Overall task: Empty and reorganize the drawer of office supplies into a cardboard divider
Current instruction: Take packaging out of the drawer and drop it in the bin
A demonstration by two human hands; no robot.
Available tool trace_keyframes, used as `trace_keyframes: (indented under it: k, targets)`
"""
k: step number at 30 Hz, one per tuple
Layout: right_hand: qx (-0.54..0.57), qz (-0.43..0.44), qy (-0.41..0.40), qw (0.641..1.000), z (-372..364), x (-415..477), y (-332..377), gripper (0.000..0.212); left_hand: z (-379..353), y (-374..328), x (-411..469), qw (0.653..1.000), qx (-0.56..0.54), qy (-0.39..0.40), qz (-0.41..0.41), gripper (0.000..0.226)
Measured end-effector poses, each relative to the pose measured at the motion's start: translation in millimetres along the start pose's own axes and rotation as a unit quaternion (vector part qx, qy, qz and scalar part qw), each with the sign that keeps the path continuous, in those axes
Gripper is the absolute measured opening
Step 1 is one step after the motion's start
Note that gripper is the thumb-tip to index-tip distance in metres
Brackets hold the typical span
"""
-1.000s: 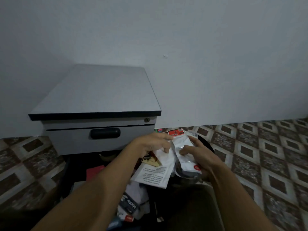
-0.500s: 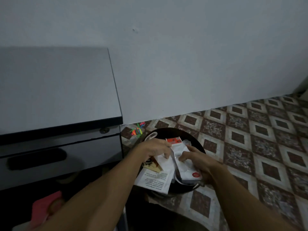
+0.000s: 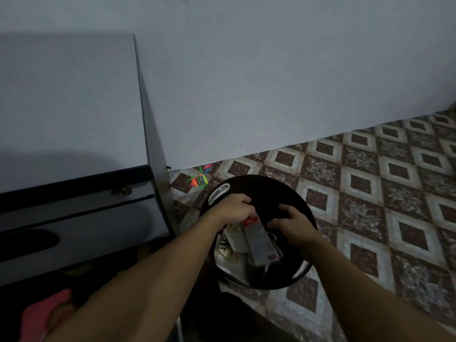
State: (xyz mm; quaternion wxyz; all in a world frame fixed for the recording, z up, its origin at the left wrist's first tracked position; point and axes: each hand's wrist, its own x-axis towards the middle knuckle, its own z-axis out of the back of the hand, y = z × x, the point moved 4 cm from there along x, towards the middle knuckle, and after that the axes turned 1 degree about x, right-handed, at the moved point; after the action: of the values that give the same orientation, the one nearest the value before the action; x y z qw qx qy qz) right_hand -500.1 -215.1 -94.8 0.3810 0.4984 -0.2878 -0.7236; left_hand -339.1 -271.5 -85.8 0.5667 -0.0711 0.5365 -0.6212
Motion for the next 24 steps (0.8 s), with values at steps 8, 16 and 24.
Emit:
trace_keyframes:
  k: [8, 16, 24]
  targets:
    - [-0.022, 0.047, -0.021, 0.998, -7, -35, 33, 0.059, 19, 0, -54, 0.999, 0.002, -0.037, -0.03, 0.047]
    - [-0.043, 0.076, 0.058, 0.994, -59, -102, 70, 0.043, 59, 32, -167, 0.99, -0.024, -0.129, -0.057, 0.036]
    - [-0.099, 0.163, 0.145, 0.971, -147, -184, 84, 0.031, 112, 132, -289, 0.973, -0.086, -0.216, 0.0, 0.032]
